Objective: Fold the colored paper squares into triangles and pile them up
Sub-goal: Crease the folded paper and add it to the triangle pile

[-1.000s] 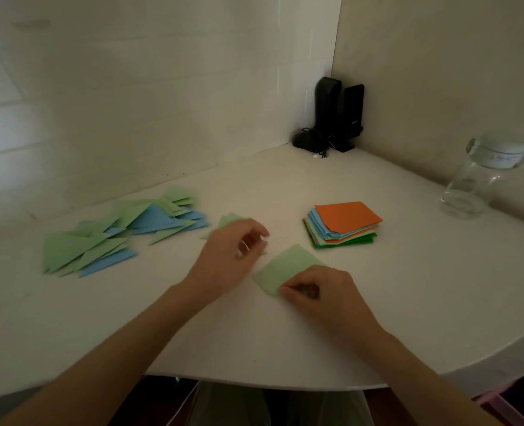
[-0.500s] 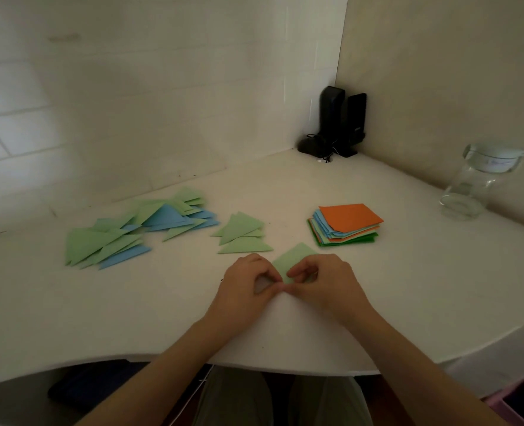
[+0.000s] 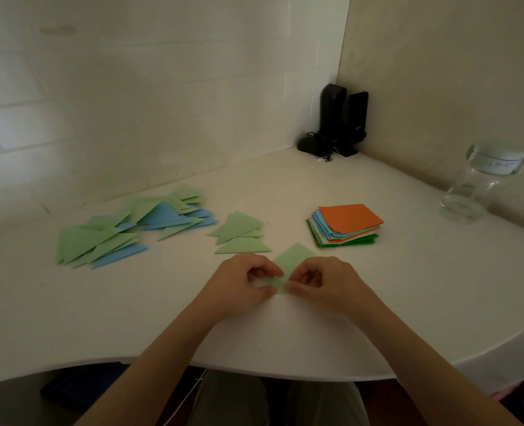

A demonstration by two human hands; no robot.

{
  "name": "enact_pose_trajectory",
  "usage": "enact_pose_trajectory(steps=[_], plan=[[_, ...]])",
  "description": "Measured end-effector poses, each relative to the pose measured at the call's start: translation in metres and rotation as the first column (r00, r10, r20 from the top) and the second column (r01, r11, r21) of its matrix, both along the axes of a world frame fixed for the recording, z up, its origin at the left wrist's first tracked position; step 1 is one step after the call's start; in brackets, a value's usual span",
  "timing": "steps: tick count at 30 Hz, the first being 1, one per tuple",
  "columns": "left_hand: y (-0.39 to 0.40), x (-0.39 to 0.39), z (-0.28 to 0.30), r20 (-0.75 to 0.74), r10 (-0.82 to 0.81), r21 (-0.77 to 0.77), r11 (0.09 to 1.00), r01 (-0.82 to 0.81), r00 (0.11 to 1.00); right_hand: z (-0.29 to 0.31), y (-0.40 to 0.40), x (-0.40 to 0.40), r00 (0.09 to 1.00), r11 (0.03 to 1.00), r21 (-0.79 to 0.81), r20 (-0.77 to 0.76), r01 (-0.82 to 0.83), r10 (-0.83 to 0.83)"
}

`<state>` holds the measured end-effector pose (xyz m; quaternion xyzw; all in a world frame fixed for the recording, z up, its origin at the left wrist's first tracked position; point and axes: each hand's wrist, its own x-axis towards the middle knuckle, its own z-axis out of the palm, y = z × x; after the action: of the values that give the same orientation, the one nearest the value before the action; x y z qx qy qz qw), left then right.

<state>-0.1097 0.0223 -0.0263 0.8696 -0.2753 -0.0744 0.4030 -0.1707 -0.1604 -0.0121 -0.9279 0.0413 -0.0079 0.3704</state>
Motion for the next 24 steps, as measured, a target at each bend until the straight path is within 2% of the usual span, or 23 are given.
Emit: enact_pose_trajectory(steps=[3,5,9,12,16,21,24], plan=[[0.006,0.001,0.003,0.040,-0.117,0.042,0.992,0.115,0.992,-0.003,0.006,0.002,1.000,0.993,-0.119,0.010,-0.013,0.014],[0.008,-0.001,0.003,0.119,-0.195,0.078,0.979,0.187,0.974,-0.003,0.007,0.006,0.999,0.986,-0.161,-0.024,-0.040,0.037],[0.004,0.002,-0.005,0.323,-0.251,0.123,0.967,0.222,0.913,0.009,-0.005,0.010,0.984,0.990,-0.081,-0.147,-0.118,0.105],[0.001,0.007,-0.008,0.447,-0.259,0.135,0.966,0.221,0.856,0.014,-0.009,0.005,0.984,0.988,-0.055,-0.114,-0.147,0.140],[-0.004,0.010,-0.007,0.407,-0.226,0.090,0.974,0.207,0.885,0.003,-0.010,-0.008,0.986,0.993,-0.084,0.140,-0.083,0.094],[-0.005,0.011,-0.001,0.277,-0.128,-0.022,0.990,0.139,0.952,-0.007,-0.014,-0.015,0.973,0.982,-0.172,0.201,-0.082,0.117],[-0.005,0.009,-0.001,0.214,-0.038,-0.067,0.996,0.053,0.976,-0.020,-0.009,-0.015,0.949,0.983,-0.184,0.308,-0.008,0.065]])
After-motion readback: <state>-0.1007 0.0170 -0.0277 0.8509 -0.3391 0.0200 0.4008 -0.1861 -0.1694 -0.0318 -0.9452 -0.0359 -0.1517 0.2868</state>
